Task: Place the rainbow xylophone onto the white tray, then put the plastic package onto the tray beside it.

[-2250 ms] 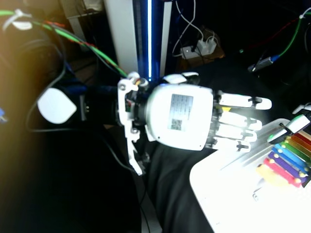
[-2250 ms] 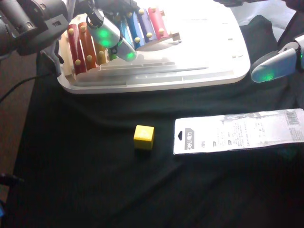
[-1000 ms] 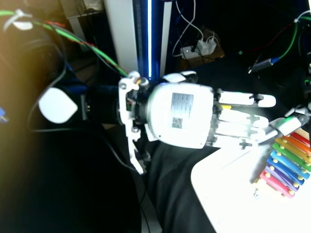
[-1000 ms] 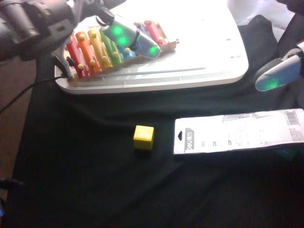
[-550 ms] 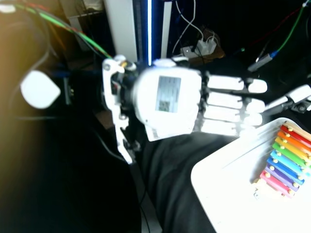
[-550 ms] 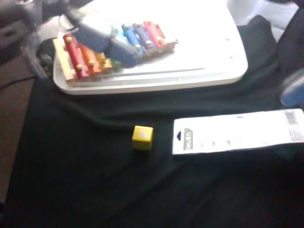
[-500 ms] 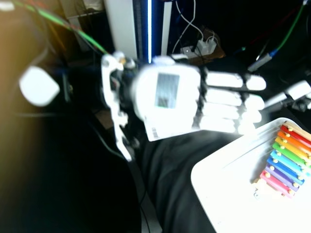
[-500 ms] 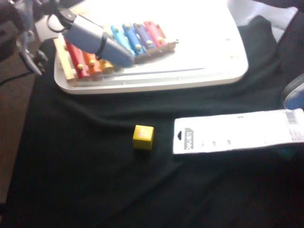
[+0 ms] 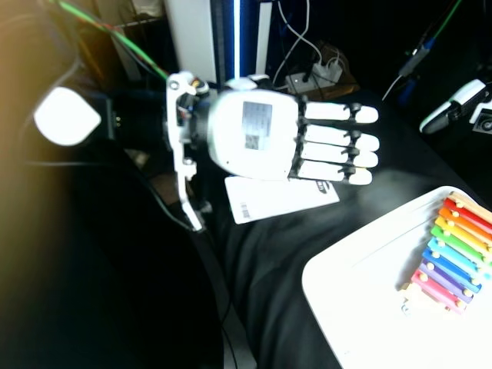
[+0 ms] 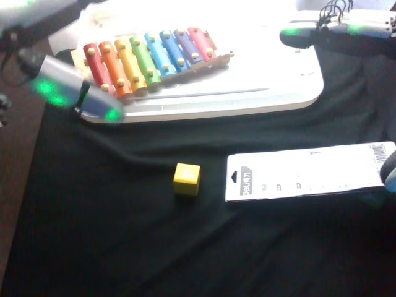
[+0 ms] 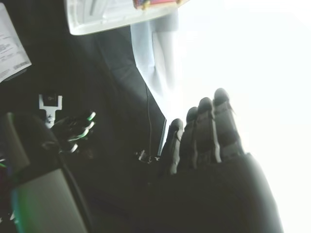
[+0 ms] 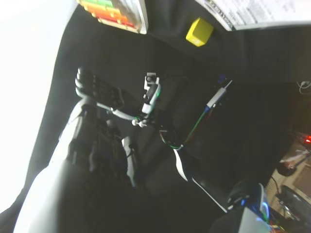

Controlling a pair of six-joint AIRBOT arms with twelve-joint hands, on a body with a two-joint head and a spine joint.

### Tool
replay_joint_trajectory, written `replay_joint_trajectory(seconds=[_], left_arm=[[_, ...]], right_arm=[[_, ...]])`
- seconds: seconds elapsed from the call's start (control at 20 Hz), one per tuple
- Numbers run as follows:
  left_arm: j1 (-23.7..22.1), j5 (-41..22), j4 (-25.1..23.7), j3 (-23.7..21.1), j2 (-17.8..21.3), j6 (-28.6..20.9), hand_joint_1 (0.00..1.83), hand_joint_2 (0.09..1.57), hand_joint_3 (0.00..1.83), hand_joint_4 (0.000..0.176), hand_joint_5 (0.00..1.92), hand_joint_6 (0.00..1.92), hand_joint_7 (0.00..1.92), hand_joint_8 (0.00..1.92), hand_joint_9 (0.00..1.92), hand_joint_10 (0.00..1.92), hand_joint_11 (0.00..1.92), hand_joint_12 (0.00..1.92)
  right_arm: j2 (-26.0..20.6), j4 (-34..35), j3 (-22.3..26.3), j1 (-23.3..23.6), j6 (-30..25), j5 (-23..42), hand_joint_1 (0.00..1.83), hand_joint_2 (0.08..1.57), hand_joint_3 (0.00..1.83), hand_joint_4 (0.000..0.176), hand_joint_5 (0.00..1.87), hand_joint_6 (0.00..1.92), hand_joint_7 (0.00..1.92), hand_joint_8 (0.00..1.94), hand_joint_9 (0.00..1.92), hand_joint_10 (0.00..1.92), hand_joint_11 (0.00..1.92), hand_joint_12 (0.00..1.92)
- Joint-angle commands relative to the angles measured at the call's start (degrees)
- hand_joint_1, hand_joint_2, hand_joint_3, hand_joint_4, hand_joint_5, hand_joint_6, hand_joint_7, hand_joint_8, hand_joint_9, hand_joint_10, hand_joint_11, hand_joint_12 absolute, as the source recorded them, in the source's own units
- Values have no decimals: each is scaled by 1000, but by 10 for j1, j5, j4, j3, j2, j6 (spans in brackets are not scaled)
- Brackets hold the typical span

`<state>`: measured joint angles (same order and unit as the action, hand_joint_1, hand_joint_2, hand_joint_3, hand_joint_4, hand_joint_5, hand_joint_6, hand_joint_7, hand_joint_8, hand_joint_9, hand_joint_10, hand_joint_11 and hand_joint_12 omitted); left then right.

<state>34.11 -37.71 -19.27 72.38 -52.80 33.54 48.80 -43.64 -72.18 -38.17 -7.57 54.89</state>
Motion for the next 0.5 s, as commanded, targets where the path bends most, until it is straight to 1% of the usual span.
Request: replay_joint_trajectory(seconds=[0.0, 0.05, 0.1, 0.15, 0.2, 0.25, 0.3, 0.35, 0.4, 0.45], left_arm=[[-6, -58, 26, 0, 7, 8, 892, 634, 2, 81, 15, 5, 91, 15, 124, 19, 125, 50], [-6, -58, 26, 0, 7, 8, 897, 630, 0, 104, 17, 5, 96, 14, 127, 18, 122, 49], [-6, -58, 26, 0, 7, 8, 893, 622, 0, 102, 25, 7, 101, 14, 133, 18, 118, 47], [-6, -58, 26, 0, 7, 8, 898, 621, 0, 103, 28, 7, 110, 16, 142, 19, 112, 44], [-6, -58, 26, 0, 7, 8, 899, 622, 0, 96, 19, 3, 113, 15, 143, 18, 106, 41], [-6, -60, 26, -3, 10, 8, 902, 616, 0, 102, 21, 3, 115, 14, 141, 15, 104, 39], [-6, -60, 27, -4, 11, 8, 899, 615, 0, 91, 21, 3, 113, 12, 139, 13, 105, 39], [-9, -58, 28, -8, 16, 8, 891, 622, 0, 70, 8, 0, 102, 6, 134, 9, 106, 40], [-13, -55, 28, -8, 18, 8, 892, 617, 0, 74, 13, 3, 101, 5, 129, 6, 99, 36], [-16, -52, 27, -8, 20, 8, 893, 610, 0, 69, 12, 3, 101, 4, 129, 6, 100, 37]], right_arm=[[1, 35, 1, 3, -5, 47, 558, 576, 0, 113, 1, 0, 33, 6, 0, 0, 63, 0], [1, 35, 1, 3, -5, 47, 528, 577, 0, 109, 0, 0, 39, 8, 0, 0, 64, 1], [1, 35, 1, 3, -5, 47, 502, 587, 4, 105, 0, 0, 43, 8, 0, 0, 74, 5], [1, 35, 1, 3, -5, 47, 525, 599, 8, 104, 0, 0, 33, 3, 0, 0, 71, 4], [1, 35, 1, 3, -5, 47, 539, 592, 4, 122, 0, 0, 6, 0, 0, 0, 26, 0], [1, 35, 1, 2, -7, 47, 535, 593, 4, 125, 0, 0, 0, 0, 0, 0, 21, 2], [1, 35, 1, 2, -7, 47, 540, 588, 1, 111, 0, 0, 20, 7, 0, 0, 52, 16], [1, 34, 1, -2, -7, 46, 546, 592, 3, 107, 0, 0, 30, 10, 0, 0, 63, 23], [1, 34, 1, -2, -7, 45, 539, 593, 3, 108, 0, 0, 39, 12, 17, 6, 83, 33], [2, 34, 1, -2, -7, 45, 540, 594, 3, 110, 0, 0, 41, 11, 19, 6, 84, 35]])
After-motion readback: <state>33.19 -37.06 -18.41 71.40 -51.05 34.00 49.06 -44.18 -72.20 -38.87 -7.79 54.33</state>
